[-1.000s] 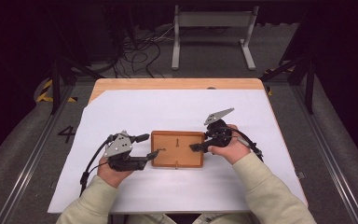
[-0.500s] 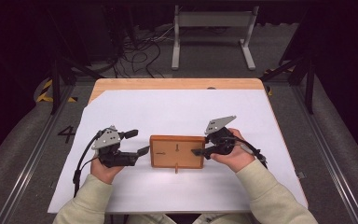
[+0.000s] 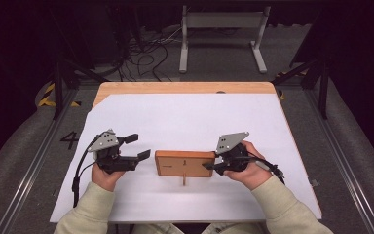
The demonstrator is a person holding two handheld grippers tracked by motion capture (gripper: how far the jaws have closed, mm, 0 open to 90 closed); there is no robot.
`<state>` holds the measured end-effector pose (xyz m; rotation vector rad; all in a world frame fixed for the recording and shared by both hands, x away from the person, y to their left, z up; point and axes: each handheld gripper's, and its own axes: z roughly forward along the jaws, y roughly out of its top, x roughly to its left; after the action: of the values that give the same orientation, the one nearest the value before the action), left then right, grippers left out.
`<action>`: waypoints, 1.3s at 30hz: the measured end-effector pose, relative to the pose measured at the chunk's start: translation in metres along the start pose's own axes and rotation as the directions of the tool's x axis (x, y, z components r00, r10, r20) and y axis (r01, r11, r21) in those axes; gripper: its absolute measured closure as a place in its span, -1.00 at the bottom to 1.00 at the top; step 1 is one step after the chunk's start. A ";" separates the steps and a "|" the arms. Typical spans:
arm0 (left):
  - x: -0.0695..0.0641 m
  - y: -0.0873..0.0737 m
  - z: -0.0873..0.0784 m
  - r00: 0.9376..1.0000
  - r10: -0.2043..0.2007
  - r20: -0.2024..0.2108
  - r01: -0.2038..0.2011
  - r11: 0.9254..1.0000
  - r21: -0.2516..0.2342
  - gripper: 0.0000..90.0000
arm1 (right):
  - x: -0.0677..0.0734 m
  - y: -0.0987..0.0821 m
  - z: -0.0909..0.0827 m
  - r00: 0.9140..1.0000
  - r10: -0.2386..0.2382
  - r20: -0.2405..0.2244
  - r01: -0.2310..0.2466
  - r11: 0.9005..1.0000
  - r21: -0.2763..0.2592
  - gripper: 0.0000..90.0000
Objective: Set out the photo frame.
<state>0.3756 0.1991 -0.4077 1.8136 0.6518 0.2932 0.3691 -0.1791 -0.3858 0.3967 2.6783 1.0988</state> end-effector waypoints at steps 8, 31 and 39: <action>0.001 -0.001 0.001 1.000 -0.015 0.017 0.015 1.000 0.006 -0.49 | 0.011 -0.003 -0.004 0.998 -0.058 0.009 0.058 0.998 -0.012 0.43; 0.001 -0.001 -0.001 0.994 -0.073 0.082 0.074 0.997 -0.005 -0.31 | 0.041 -0.017 -0.010 0.997 -0.072 -0.024 0.071 0.997 -0.037 -0.01; 0.001 -0.002 -0.003 0.997 -0.069 0.041 0.070 0.998 -0.005 -0.28 | 0.037 -0.034 -0.022 1.000 -0.002 0.018 0.002 1.000 -0.003 0.22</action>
<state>0.3746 0.2025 -0.4083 1.7822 0.6832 0.2115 0.3220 -0.2046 -0.3986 0.4019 2.6606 1.0931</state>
